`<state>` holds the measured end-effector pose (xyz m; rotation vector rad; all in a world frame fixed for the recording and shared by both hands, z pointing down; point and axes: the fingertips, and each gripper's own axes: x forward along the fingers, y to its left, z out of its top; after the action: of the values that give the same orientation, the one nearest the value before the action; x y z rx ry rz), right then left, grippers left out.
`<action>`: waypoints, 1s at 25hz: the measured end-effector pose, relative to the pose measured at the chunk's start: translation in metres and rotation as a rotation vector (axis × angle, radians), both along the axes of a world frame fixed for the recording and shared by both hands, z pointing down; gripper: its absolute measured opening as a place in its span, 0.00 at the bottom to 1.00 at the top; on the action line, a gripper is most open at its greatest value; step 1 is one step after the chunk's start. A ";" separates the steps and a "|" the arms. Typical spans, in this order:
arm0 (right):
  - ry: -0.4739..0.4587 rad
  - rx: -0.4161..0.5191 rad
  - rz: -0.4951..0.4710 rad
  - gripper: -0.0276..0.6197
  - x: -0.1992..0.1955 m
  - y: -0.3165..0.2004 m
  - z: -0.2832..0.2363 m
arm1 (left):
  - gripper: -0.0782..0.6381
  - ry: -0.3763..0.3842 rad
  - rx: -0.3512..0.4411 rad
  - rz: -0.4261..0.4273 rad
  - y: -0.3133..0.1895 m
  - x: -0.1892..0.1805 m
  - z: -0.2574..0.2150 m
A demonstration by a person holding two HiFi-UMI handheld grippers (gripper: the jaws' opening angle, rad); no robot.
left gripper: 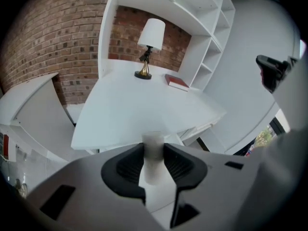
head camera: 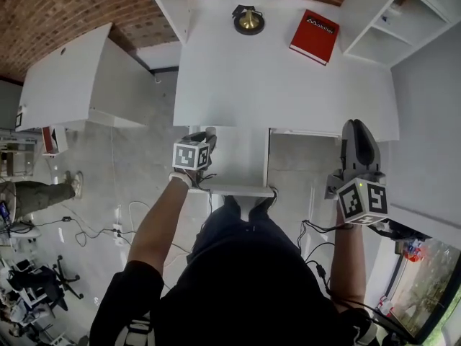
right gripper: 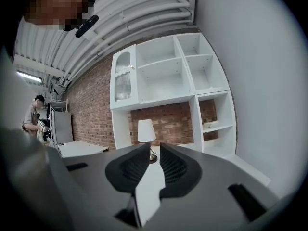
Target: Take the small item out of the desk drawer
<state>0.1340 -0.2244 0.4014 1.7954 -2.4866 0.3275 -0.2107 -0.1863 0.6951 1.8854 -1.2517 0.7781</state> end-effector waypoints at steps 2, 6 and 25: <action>0.003 0.016 0.003 0.13 -0.003 -0.001 -0.011 | 0.29 0.001 0.039 -0.011 -0.018 -0.009 -0.020; 0.012 0.040 0.022 0.13 -0.006 -0.002 -0.029 | 0.29 -0.007 0.090 -0.008 -0.055 -0.022 -0.047; 0.138 -0.021 0.238 0.10 0.033 0.022 -0.025 | 0.29 -0.214 -0.047 0.303 -0.170 0.022 0.016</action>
<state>0.1673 -0.2024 0.3763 2.0338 -2.1755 0.2302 -0.1890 -0.3565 0.7116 2.0205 -1.0730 1.1852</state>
